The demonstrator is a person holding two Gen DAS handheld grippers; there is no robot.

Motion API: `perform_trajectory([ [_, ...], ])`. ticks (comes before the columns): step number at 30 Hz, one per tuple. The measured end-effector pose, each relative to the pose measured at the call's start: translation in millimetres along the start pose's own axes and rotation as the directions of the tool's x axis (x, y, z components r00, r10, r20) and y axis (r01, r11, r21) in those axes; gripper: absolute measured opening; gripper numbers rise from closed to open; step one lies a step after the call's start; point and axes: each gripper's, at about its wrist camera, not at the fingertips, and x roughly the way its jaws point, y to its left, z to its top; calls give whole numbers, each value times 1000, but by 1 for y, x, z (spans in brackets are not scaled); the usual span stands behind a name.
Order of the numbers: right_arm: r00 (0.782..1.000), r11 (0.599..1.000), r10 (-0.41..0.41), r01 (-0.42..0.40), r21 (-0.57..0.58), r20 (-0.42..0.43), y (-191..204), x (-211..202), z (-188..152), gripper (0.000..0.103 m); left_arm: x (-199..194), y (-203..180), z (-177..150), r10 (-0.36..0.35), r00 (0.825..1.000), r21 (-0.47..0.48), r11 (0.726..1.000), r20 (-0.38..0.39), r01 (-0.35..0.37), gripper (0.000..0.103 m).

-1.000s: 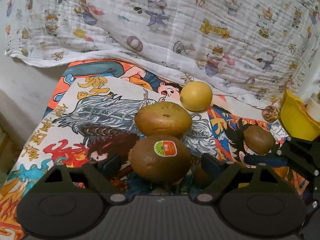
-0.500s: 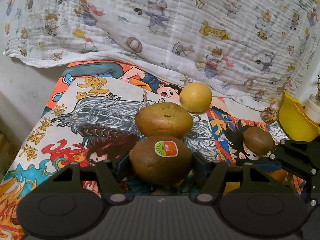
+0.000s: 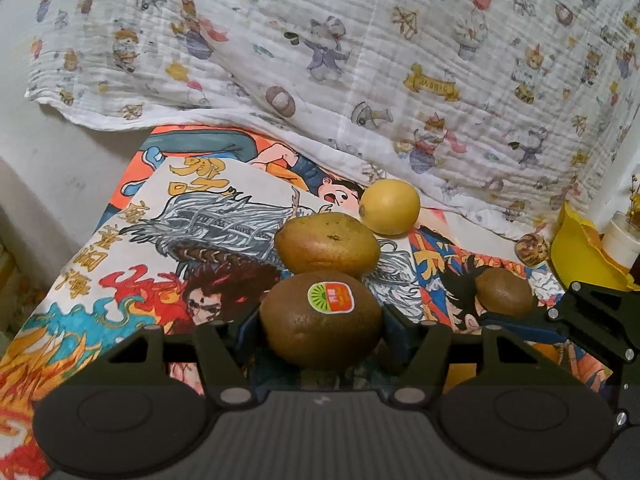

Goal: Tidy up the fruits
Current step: 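Close the left tool on the stickered kiwi while the right tool grasps the striped fruit, then carry the kiwi in the left tool onto the tray while the right tool places the striped fruit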

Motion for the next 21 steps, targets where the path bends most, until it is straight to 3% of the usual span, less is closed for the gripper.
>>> perform_trajectory([
  [9, 999, 999, 36, -36, 39, 0, 13, -33, 6, 56, -44, -10, -13, -19, 999, -4, 1000, 40, 19, 67],
  [21, 987, 974, 158, -151, 168, -26, 53, -81, -2, 56, -107, -17, -68, -49, 998, -17, 999, 32, 50, 67],
])
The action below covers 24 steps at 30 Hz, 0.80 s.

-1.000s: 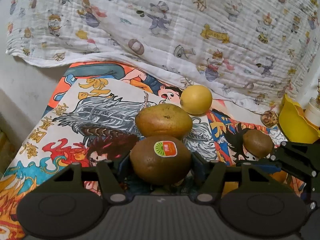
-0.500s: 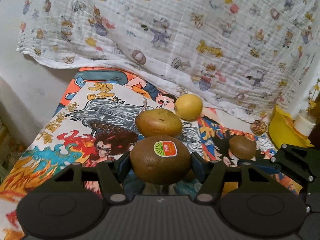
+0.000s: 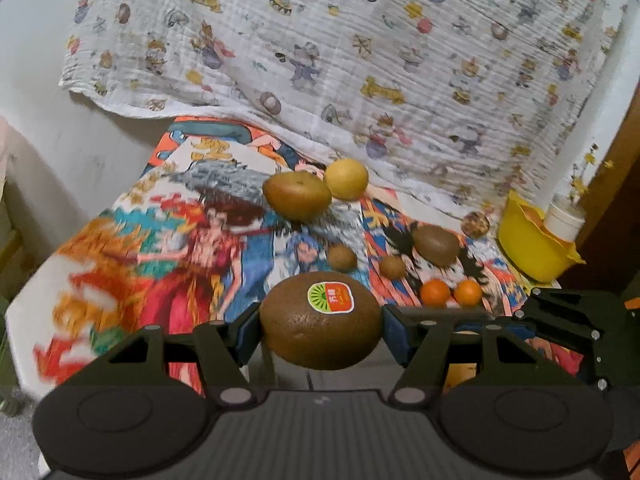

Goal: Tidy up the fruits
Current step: 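Carry the kiwi in the left tool onto the tray while the right tool places the striped fruit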

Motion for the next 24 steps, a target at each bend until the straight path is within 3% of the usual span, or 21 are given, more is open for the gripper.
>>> perform_trajectory([
  [12, 997, 987, 52, -44, 153, -50, 17, -26, -27, 56, -28, -20, -49, -37, 997, 67, 997, -60, 41, 67],
  [24, 998, 981, 49, -40, 192, -42, 20, -32, -39, 57, -37, -28, -73, -34, 996, 128, 991, -86, 45, 67],
])
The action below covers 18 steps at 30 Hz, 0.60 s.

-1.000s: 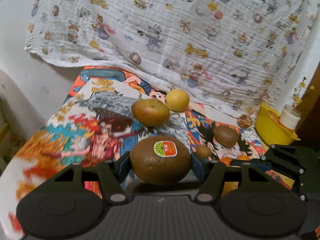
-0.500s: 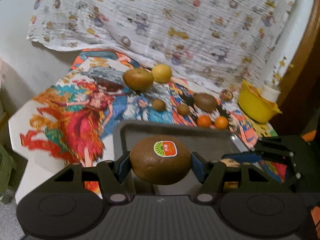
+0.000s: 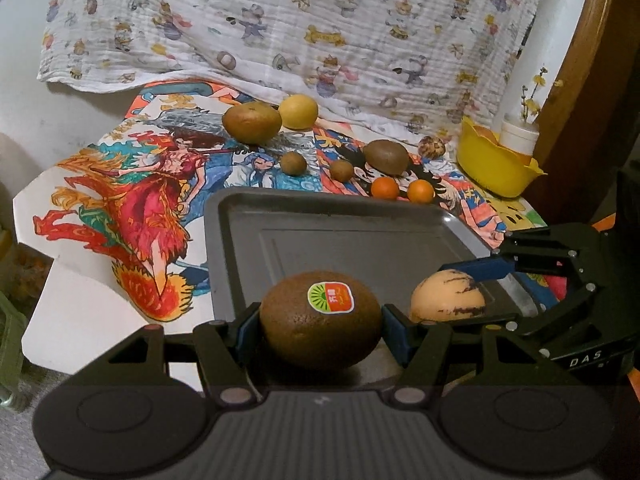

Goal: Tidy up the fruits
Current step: 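Carry the kiwi in the left tool onto the tray while the right tool places the striped fruit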

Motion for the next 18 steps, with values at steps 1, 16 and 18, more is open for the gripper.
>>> perform_trajectory([
  [1, 1000, 1000, -3, 3, -7, 2, 1, 0, 0, 57, 0, -1, -1, 2, 1000, 3, 1000, 3, -2, 67],
  [16, 1000, 999, -12, 12, -31, 17, 6, -2, -4, 57, -2, 4, -2, -8, 1000, -26, 1000, 0, 8, 68],
  [18, 1000, 999, -9, 10, -31, 21, 6, -4, -5, 58, -3, 4, -2, -8, 1000, -26, 1000, 1, 8, 68],
])
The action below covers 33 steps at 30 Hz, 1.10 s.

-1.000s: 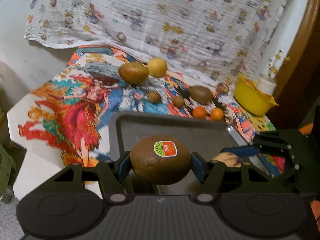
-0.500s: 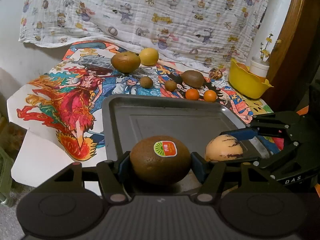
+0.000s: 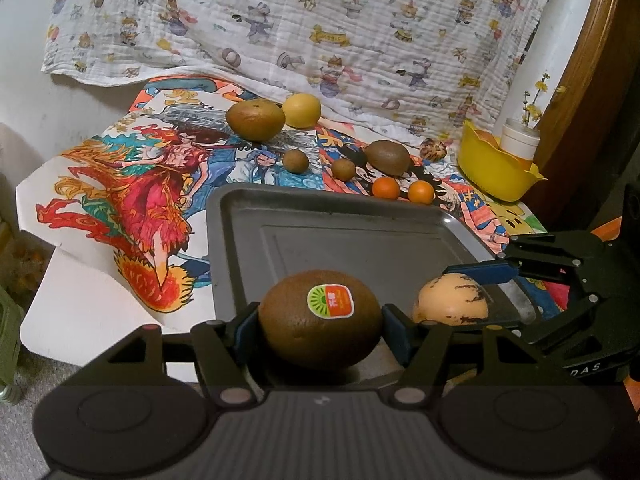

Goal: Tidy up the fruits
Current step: 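Carry the kiwi in the left tool onto the tray while the right tool places the striped fruit, then open both tools and withdraw them from the tray toward the fruits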

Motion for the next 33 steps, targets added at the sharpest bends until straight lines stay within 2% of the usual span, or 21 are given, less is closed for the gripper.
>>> perform_trajectory([
  [12, 1000, 1000, -2, 2, 1, 8, -1, -4, -4, 69, -12, 4, 3, -17, 999, -27, 999, 46, 18, 82],
  [15, 1000, 1000, -6, 6, 8, 14, -2, -5, -6, 75, -16, 7, 4, -11, 998, -34, 999, 60, 13, 87],
  [18, 1000, 1000, -10, 9, 29, 29, -5, -10, -8, 85, -22, 9, 3, -1, 997, -41, 999, 82, 4, 99],
  [20, 999, 999, -13, 11, 45, 37, -7, -13, -9, 90, -27, 10, 3, -2, 995, -39, 999, 102, 6, 102],
  [22, 999, 998, -18, 16, 56, 40, -7, -17, -11, 96, -32, 12, 2, -31, 992, -28, 999, 121, 35, 102],
  [25, 998, 998, -34, 31, 60, 45, -6, -21, -13, 99, -39, 10, 0, -67, 986, 0, 998, 151, 67, 102],
  [33, 996, 993, -86, 84, 85, 24, -10, -27, -20, 102, -41, -7, -7, -37, 993, 156, 988, 109, 20, 102],
])
